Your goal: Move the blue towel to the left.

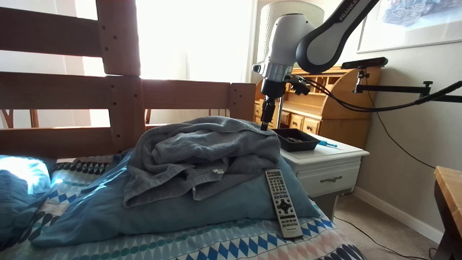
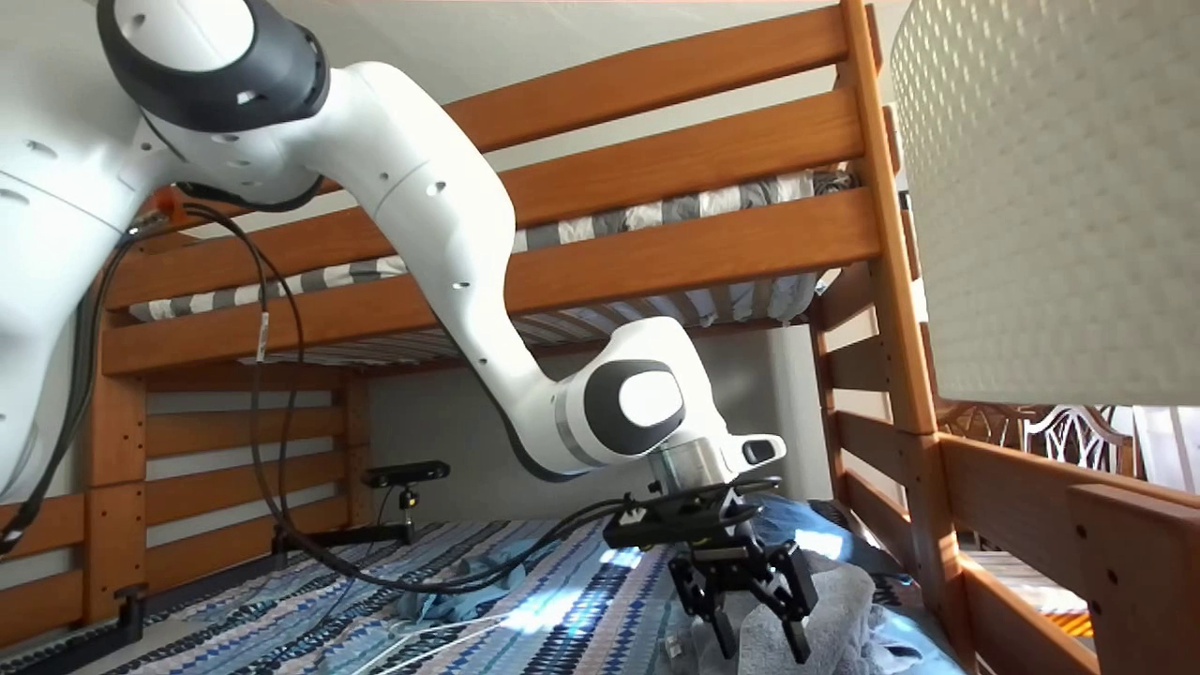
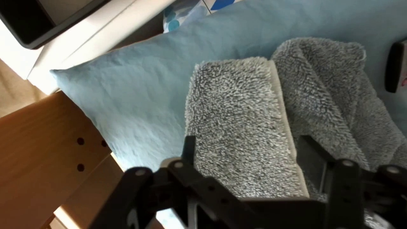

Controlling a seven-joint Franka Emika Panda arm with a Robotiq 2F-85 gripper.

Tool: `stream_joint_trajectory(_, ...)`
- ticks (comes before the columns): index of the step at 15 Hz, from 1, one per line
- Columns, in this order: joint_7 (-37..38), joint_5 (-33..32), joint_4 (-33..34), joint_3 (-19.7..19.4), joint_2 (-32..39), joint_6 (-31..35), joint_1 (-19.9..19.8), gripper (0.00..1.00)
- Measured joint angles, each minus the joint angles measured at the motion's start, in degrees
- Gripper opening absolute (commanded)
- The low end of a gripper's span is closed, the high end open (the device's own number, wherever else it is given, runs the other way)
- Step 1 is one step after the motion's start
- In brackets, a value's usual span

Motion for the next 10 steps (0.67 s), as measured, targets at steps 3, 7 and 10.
stream_joint_trajectory(3,0.1,0.0,1.5,0.1,2.0,0.0,0.7,0.3)
stream_joint_trajectory(7,0.1,0.0,2.9,0.1,3.7,0.0,0.9,0.08)
stream_joint_trajectory(10,0.1,0.0,3.4,0.2,4.3,0.0,0.9,0.42)
